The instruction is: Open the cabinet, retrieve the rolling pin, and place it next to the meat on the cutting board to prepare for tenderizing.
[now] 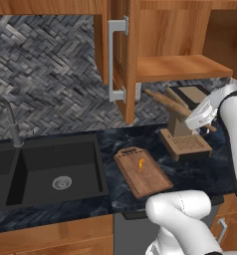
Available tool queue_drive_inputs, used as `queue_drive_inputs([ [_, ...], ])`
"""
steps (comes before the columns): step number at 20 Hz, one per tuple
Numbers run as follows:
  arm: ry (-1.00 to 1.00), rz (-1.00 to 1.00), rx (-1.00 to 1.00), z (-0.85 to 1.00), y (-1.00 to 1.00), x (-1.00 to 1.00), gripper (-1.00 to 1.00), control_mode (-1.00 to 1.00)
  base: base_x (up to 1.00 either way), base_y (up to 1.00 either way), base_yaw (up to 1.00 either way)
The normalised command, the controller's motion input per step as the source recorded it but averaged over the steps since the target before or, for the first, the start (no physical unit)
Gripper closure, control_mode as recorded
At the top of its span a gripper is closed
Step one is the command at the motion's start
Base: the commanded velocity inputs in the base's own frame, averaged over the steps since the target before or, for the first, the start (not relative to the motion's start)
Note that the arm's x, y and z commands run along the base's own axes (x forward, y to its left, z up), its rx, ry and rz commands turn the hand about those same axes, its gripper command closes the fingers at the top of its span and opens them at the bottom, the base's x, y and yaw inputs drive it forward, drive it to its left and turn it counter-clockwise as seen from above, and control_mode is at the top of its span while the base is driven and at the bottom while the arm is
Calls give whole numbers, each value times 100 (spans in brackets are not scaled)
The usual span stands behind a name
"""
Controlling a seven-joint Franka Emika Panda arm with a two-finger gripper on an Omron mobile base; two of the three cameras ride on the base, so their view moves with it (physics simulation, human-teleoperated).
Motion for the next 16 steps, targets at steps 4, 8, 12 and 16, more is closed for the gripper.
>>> queue_drive_inputs([
  [4,11,0,-7,-35,11,-23,100,-100,0,0,0],
  [8,3,0,-8,-40,12,-25,100,-100,0,0,0],
  [12,0,0,-6,-42,11,-27,100,-100,0,0,0],
  [16,-1,6,-7,-45,1,-21,100,-100,0,0,0],
])
